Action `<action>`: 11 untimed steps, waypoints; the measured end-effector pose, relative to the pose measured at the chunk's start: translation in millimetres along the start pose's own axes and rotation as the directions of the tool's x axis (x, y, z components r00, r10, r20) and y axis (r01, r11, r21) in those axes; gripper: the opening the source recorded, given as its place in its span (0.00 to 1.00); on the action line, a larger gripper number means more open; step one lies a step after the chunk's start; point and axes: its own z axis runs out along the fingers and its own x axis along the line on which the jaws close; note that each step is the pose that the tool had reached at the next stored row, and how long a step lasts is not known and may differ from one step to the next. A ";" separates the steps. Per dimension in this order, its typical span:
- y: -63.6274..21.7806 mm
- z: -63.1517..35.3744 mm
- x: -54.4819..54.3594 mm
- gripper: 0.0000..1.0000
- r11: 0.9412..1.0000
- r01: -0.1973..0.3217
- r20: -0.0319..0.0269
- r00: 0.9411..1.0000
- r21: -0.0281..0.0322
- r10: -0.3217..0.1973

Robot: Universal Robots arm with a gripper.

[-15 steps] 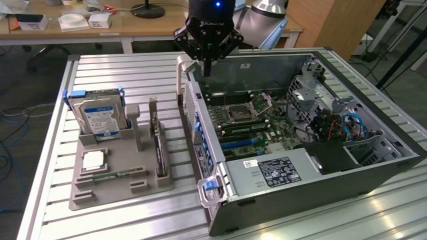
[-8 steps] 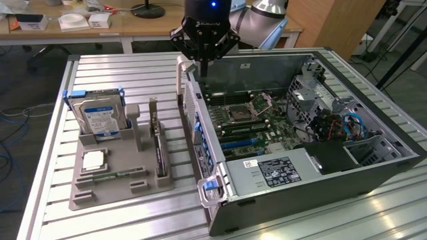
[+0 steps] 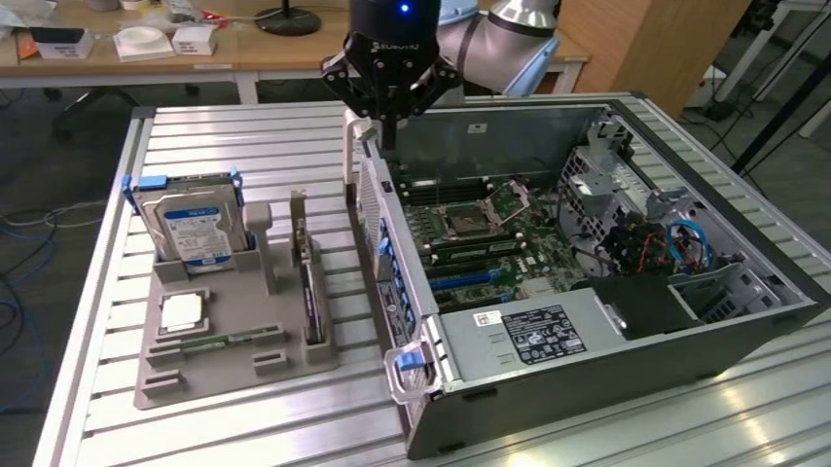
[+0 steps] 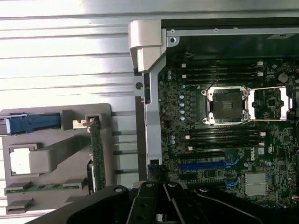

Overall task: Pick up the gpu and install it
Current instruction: 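Reach for the gpu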

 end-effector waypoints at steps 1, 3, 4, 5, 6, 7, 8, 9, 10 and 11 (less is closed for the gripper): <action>-0.1 0.0 1.2 0.11 1.000 0.000 0.000 1.000 0.000 0.000; -0.3 0.0 3.4 0.11 1.000 0.000 0.000 1.000 0.000 0.000; -0.3 -0.1 4.6 0.11 1.000 0.000 0.000 1.000 0.000 0.000; -0.4 0.0 5.8 0.11 1.000 0.000 0.000 1.000 0.000 0.000; -0.5 -0.1 6.9 0.11 1.000 0.000 0.000 1.000 0.000 0.000; -0.6 -0.1 8.1 0.11 1.000 0.000 0.000 1.000 0.000 0.000; -0.7 -0.1 9.2 0.11 1.000 0.000 0.000 1.000 0.000 0.000; -0.8 -0.1 10.2 0.11 1.000 0.000 0.000 1.000 0.000 0.000; -0.8 -0.1 11.3 0.11 1.000 0.000 0.000 1.000 0.000 0.000; -0.9 -0.1 12.4 0.11 1.000 0.000 0.000 1.000 0.000 0.000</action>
